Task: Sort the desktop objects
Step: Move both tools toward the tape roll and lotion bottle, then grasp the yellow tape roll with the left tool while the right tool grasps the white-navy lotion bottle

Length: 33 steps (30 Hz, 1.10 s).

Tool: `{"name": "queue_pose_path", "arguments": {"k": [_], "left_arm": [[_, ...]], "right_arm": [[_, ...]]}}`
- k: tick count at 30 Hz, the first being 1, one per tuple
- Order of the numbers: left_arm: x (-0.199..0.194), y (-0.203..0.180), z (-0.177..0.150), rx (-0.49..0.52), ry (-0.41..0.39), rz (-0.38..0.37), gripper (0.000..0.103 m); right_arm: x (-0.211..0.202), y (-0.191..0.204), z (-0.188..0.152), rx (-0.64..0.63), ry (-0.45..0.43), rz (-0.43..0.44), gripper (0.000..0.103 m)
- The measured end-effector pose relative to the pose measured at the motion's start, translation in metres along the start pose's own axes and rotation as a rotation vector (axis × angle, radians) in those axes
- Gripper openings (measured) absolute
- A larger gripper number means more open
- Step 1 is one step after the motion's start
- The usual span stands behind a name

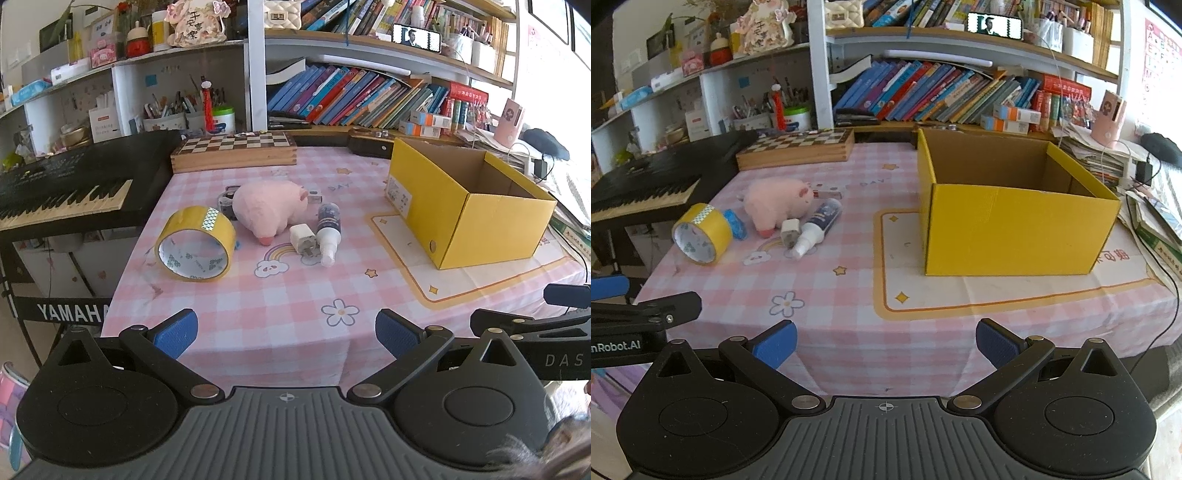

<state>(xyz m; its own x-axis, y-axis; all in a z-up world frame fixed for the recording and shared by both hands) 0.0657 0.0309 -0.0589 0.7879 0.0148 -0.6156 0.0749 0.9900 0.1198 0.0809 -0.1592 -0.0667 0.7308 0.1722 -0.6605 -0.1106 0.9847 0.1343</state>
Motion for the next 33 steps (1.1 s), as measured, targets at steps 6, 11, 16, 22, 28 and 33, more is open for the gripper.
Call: {"name": "queue_pose_path", "arguments": {"k": [6, 11, 16, 22, 28, 33], "left_arm": [[-0.002, 0.008, -0.003, -0.001, 0.009, 0.019, 0.103], [-0.003, 0.019, -0.007, -0.025, 0.023, 0.042, 0.103], [-0.003, 0.029, -0.009, -0.033, 0.028, 0.067, 0.103], [0.001, 0.044, -0.006, -0.05, 0.025, 0.099, 0.103], [0.017, 0.057, -0.001, -0.063, 0.037, 0.114, 0.103], [0.034, 0.065, 0.008, -0.059, 0.044, 0.107, 0.103]], "right_arm": [[0.004, 0.013, 0.001, -0.028, 0.007, 0.029, 0.103], [0.01, 0.024, 0.002, -0.052, 0.01, 0.055, 0.103], [0.017, 0.036, 0.004, -0.07, 0.005, 0.065, 0.103], [0.026, 0.05, 0.009, -0.086, -0.011, 0.09, 0.102], [0.044, 0.062, 0.015, -0.09, 0.002, 0.112, 0.098], [0.063, 0.069, 0.026, -0.085, 0.015, 0.113, 0.089]]}}
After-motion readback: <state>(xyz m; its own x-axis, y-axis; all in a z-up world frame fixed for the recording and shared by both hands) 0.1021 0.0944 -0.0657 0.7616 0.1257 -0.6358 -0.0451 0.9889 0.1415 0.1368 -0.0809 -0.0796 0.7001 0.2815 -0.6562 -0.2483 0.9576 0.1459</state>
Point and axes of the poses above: each gripper's, at about its wrist camera, not at the fingertips, and x roughly the way its jaws point, y to its left, z to its top, the point moved 8 cm from there along x, roughly the way its jaws point, and after that the axes turned 8 degrees about x, right-handed, at the moved point
